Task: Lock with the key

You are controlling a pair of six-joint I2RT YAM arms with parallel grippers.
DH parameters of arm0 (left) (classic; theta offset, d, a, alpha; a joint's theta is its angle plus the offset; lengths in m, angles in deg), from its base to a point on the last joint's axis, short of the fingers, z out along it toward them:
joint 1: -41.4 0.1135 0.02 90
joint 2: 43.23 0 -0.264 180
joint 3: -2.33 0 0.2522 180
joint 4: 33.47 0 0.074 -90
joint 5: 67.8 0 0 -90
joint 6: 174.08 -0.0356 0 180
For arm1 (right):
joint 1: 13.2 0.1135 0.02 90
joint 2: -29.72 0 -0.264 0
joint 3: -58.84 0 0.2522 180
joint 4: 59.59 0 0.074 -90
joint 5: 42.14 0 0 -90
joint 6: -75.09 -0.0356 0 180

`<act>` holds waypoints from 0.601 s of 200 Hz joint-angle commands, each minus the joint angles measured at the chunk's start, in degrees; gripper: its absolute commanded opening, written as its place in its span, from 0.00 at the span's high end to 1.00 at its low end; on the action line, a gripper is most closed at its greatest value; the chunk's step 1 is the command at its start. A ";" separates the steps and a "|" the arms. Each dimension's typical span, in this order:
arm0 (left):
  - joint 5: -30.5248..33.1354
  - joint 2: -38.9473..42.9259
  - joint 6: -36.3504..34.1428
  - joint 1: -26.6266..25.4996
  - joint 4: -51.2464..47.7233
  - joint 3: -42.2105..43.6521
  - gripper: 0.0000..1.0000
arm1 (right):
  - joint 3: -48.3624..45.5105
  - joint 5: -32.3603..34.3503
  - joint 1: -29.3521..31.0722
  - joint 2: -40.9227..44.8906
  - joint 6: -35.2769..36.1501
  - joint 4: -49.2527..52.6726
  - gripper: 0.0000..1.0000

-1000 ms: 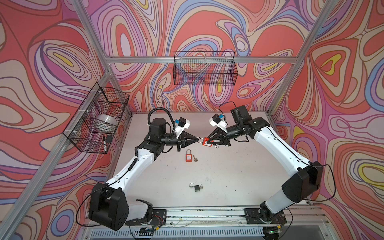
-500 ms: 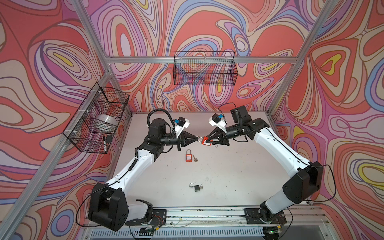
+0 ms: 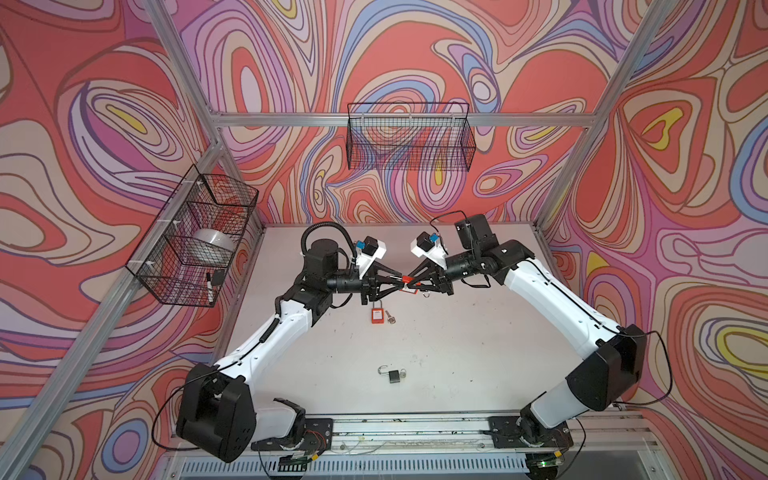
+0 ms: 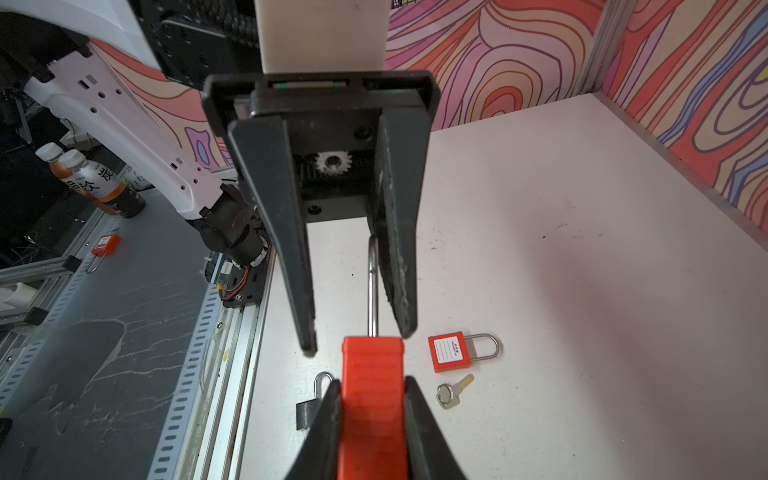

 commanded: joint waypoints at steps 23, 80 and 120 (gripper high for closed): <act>-2.32 -1.89 1.35 -0.11 1.79 -0.38 0.48 | -0.16 0.85 -0.09 1.74 0.64 -2.03 1.00; -2.11 -2.53 -1.30 -0.86 -2.08 -1.01 0.50 | 0.92 -2.23 0.09 1.96 -0.87 -3.91 1.00; -1.84 -2.78 -0.37 -1.31 -0.93 -1.18 0.65 | 0.89 -2.64 0.96 1.28 -0.88 -3.69 1.00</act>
